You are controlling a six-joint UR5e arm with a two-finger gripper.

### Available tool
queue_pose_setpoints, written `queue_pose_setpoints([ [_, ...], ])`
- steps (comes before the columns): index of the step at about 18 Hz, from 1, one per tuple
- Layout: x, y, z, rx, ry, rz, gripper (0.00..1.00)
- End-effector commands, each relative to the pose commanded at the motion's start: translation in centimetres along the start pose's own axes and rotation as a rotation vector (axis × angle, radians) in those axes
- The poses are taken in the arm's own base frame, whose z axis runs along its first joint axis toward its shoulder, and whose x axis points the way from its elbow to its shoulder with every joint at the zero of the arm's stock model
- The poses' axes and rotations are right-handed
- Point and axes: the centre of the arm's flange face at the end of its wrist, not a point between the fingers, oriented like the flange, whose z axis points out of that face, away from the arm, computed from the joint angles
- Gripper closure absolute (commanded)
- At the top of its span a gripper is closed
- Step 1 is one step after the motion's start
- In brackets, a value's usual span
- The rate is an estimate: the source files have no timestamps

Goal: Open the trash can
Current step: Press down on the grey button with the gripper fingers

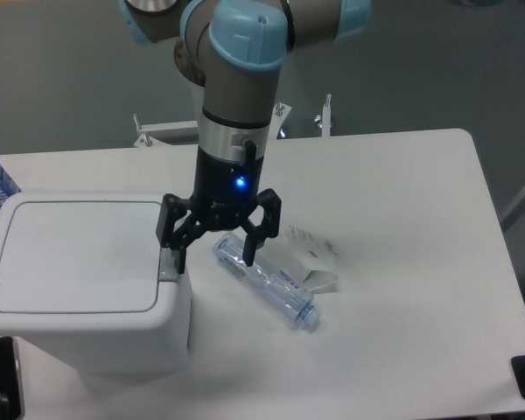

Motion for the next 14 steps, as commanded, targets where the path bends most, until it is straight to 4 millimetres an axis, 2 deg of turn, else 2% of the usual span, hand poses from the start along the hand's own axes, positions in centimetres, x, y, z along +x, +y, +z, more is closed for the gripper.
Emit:
queue_pose_setpoints([
  [9,0.1,0.1,0.0,0.002,0.002,0.002,0.00],
  [14,0.7,-1.4,-1.8,0.045,0.008,0.015,0.00],
])
